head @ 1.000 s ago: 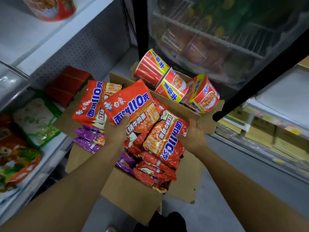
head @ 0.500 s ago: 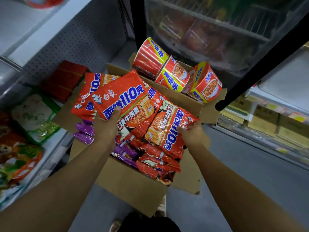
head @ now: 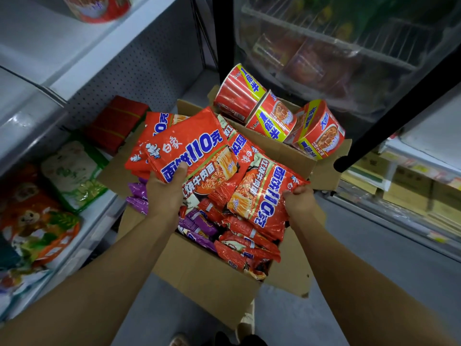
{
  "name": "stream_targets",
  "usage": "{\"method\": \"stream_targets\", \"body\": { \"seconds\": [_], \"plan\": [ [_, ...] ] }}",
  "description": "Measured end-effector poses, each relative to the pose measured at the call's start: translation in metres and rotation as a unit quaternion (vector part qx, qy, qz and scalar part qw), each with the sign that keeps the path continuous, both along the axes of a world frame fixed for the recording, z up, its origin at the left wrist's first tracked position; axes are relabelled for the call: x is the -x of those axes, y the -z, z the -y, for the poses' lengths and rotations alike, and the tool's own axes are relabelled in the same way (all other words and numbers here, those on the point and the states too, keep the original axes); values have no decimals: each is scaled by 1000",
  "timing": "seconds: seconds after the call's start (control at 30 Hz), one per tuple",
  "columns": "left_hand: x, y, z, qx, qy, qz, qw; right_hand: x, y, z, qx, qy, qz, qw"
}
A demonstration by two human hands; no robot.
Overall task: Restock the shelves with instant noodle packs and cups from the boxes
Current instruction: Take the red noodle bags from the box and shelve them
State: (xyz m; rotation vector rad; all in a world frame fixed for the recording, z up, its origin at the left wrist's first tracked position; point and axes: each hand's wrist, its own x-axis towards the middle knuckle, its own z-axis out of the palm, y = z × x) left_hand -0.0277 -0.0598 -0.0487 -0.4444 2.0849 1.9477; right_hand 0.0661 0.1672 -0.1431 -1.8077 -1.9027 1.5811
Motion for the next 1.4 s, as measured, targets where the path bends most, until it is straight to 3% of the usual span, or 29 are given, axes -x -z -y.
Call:
{"method": "stream_targets", "body": {
  "seconds": [0.17, 0.43, 0.57, 0.77, 1.03, 1.13, 1.4],
  "plan": [
    [-2, 0, 7, 4, -5, -5, 1000, -1, -19, 17, 12, 44, -101, 994],
    [-5, -12, 17, -28, -37, 12, 999, -4, -57, 17, -3, 30, -135, 990],
    [-3, -30, 27, -37, -57, -1, 998, 0, -90, 6, -53, -37, -160, 985],
    [6, -51, 50, -53, -96, -12, 994, 50, -136, 10, -34, -200, -197, 959],
    [14, -54, 79, -31, -151, -44, 987, 139, -130, 34, -82, -388, -177, 901],
    [12, -49, 84, -23, -169, -35, 985, 155, -119, 35, -79, -421, -150, 891],
    [6, -33, 85, -3, -165, -23, 986, 172, -101, 39, -215, -466, -90, 854]
  ]
}}
